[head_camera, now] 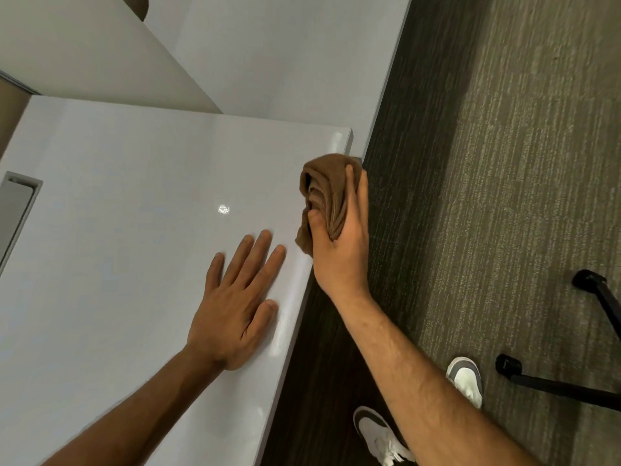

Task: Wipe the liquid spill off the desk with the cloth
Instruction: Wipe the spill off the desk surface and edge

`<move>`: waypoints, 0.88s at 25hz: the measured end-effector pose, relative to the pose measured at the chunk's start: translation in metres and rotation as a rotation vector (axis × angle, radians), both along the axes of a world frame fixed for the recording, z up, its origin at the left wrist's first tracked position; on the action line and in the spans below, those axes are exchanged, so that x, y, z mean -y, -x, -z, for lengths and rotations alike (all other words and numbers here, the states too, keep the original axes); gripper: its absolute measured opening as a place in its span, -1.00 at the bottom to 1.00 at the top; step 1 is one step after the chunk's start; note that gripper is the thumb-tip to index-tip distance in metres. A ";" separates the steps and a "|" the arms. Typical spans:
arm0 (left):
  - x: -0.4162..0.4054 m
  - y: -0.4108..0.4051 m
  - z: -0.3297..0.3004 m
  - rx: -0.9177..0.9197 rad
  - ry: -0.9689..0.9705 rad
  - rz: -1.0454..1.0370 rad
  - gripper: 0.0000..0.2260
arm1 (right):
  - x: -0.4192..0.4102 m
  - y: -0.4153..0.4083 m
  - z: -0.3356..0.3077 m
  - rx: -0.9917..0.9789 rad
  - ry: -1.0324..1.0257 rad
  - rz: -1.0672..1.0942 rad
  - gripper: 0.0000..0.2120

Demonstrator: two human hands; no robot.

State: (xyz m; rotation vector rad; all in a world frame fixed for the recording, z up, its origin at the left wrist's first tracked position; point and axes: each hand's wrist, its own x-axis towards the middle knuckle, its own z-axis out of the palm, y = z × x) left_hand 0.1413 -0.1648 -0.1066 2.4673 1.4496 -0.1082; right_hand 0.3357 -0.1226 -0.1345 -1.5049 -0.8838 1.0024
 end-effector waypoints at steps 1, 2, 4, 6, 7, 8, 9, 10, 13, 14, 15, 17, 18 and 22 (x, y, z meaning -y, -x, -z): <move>-0.001 0.000 0.000 -0.002 -0.001 0.001 -0.40 | -0.010 -0.004 -0.001 0.030 0.001 0.006 -0.33; -0.001 0.001 0.001 -0.003 -0.002 0.002 -0.40 | -0.016 -0.006 -0.001 0.052 0.003 0.008 -0.33; -0.001 0.003 0.002 -0.007 -0.003 0.002 -0.40 | -0.016 -0.005 -0.002 0.062 0.015 0.001 -0.34; 0.000 0.005 0.002 -0.013 0.007 -0.001 -0.40 | -0.002 0.001 -0.003 0.037 0.027 -0.018 -0.34; 0.001 0.005 0.001 -0.016 0.016 -0.001 -0.40 | 0.009 0.006 -0.005 0.030 0.029 -0.026 -0.35; 0.001 0.005 0.001 -0.017 0.022 0.001 -0.40 | 0.022 0.011 -0.007 0.030 0.031 -0.032 -0.36; 0.000 0.003 0.000 -0.016 0.026 0.005 -0.39 | 0.035 0.015 -0.010 0.035 0.037 -0.041 -0.37; 0.000 0.002 -0.001 -0.017 0.028 0.008 -0.40 | 0.049 0.021 -0.012 0.047 0.047 -0.054 -0.38; -0.002 -0.001 -0.004 -0.017 0.033 0.003 -0.39 | 0.088 0.037 -0.017 0.138 0.078 -0.106 -0.37; -0.002 -0.001 -0.005 -0.016 0.035 -0.001 -0.39 | 0.097 0.041 -0.018 0.159 0.089 -0.122 -0.35; -0.002 -0.001 -0.005 -0.015 0.039 -0.006 -0.38 | 0.103 0.042 -0.018 0.169 0.102 -0.134 -0.34; -0.001 -0.001 -0.006 -0.016 0.041 -0.013 -0.38 | 0.103 0.040 -0.020 0.186 0.113 -0.160 -0.35; -0.001 -0.001 -0.007 -0.020 0.039 -0.014 -0.39 | 0.099 0.037 -0.021 0.199 0.108 -0.174 -0.35; -0.002 -0.006 -0.008 -0.026 0.050 -0.017 -0.39 | 0.049 0.012 -0.019 0.149 0.069 -0.148 -0.37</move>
